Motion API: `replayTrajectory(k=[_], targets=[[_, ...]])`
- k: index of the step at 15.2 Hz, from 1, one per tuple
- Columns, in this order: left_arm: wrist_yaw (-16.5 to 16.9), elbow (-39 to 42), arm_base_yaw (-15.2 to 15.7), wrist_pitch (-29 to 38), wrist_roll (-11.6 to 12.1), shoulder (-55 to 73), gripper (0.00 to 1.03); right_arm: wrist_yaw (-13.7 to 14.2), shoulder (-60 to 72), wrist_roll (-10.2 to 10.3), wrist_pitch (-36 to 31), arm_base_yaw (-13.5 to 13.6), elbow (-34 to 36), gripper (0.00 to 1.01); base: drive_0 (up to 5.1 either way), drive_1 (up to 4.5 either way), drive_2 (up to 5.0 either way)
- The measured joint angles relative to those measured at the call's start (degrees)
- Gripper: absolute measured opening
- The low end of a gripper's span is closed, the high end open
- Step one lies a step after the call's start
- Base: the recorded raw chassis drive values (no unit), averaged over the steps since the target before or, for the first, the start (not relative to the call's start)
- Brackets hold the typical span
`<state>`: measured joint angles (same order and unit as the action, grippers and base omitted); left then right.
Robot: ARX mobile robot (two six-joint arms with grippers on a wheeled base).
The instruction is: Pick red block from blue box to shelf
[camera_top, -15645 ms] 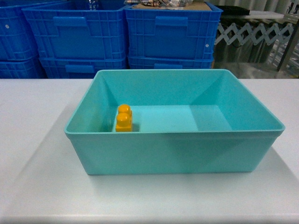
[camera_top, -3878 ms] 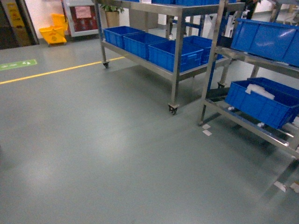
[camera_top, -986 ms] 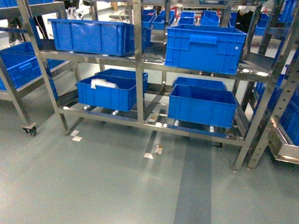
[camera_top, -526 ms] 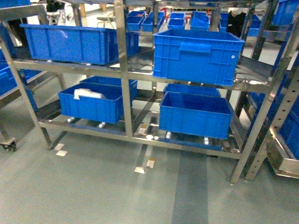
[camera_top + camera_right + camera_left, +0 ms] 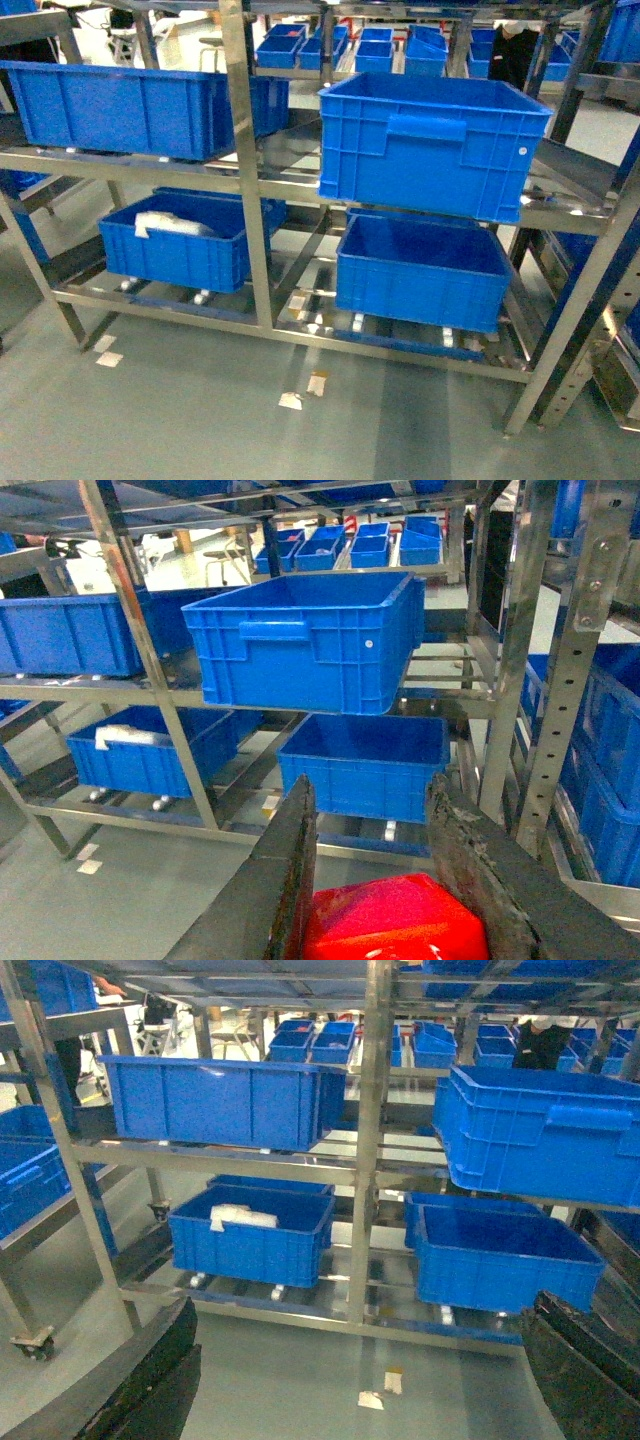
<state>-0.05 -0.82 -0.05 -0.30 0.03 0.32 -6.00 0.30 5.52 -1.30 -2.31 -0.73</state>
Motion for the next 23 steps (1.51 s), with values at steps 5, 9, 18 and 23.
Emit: replayTrajectory(k=[5,9,18,23], targets=[[0.0,0.0,0.1,0.1,0.0,0.0,0.98,0.0,0.0,0.0,0.0,0.0,0.0,0.28,-0.8,1.79,-3.4],[0.0,0.0,0.0,0.1,0.0,0.0,0.98,0.0,0.0,0.0,0.0,0.0,0.0,0.28,-0.1,2.51,-2.6],[0.0,0.0,0.0,0.1,0.0,0.0,0.98,0.0,0.0,0.0,0.0,0.0,0.0,0.28,-0.1,2.47,-2.7],[0.0,0.0,0.0,0.1,0.0,0.0,0.98,0.0,0.0,0.0,0.0,0.0,0.0,0.28,-0.7,1.87,-3.3]])
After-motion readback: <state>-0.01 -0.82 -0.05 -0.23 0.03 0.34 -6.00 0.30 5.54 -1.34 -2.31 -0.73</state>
